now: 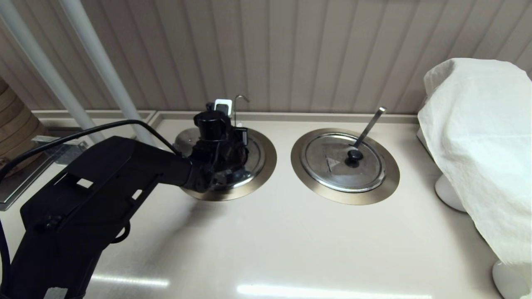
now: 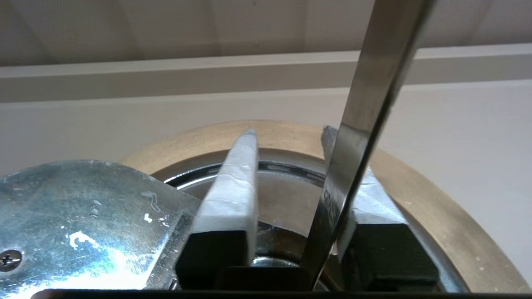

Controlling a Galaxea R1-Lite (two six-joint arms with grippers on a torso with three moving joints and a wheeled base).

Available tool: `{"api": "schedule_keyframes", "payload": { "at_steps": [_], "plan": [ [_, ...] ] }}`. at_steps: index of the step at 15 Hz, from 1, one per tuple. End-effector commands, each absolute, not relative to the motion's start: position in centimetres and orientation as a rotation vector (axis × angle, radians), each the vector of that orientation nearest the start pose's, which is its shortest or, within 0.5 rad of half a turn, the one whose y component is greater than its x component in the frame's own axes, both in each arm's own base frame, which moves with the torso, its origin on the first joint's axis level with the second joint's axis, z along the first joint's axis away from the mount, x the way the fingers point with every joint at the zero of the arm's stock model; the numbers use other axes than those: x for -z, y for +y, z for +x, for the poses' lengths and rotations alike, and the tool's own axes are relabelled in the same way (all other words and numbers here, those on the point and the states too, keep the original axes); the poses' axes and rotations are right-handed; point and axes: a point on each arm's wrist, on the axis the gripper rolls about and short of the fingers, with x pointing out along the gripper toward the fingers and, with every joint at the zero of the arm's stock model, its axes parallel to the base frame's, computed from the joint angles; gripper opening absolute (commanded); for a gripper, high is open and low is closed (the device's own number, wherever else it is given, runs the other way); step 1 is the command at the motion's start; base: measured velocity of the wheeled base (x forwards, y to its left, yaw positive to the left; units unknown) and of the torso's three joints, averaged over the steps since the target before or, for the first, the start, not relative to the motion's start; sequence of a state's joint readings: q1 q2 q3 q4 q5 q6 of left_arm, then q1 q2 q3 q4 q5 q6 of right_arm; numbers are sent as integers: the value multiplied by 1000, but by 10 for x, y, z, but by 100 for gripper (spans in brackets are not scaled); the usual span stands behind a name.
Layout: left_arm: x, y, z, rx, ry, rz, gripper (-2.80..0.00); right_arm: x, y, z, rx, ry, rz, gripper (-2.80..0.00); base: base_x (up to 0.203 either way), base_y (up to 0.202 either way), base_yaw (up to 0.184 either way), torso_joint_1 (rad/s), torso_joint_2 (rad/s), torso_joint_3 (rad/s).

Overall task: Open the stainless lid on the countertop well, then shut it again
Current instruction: Stir with a spoon, then close the lid

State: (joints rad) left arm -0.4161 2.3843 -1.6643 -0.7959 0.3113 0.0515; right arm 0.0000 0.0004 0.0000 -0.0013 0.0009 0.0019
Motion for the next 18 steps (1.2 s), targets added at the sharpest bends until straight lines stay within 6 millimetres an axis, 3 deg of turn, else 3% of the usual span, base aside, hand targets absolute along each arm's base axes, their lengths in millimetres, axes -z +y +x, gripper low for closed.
{"api": "schedule_keyframes", "payload": {
  "at_steps": [1, 7, 11, 15, 18],
  "plan": [
    [-158, -197, 462, 101, -94, 17, 0, -76, 0, -23, -3, -2, 2, 0, 0, 0, 0, 0, 0, 0],
    [-166, -195, 459, 97, -108, 2, 0, -76, 0, -23, -2, -2, 2, 0, 0, 0, 0, 0, 0, 0],
    [-176, -187, 437, 117, -69, -3, 0, -76, 0, -23, -2, -2, 2, 0, 0, 0, 0, 0, 0, 0],
    [-221, -167, 390, 190, -95, -12, 0, -76, 0, -23, -2, -2, 3, 0, 0, 0, 0, 0, 0, 0],
    [-274, -137, 341, 182, -157, -25, 0, -76, 0, -23, -2, -2, 2, 0, 0, 0, 0, 0, 0, 0]
  ]
}}
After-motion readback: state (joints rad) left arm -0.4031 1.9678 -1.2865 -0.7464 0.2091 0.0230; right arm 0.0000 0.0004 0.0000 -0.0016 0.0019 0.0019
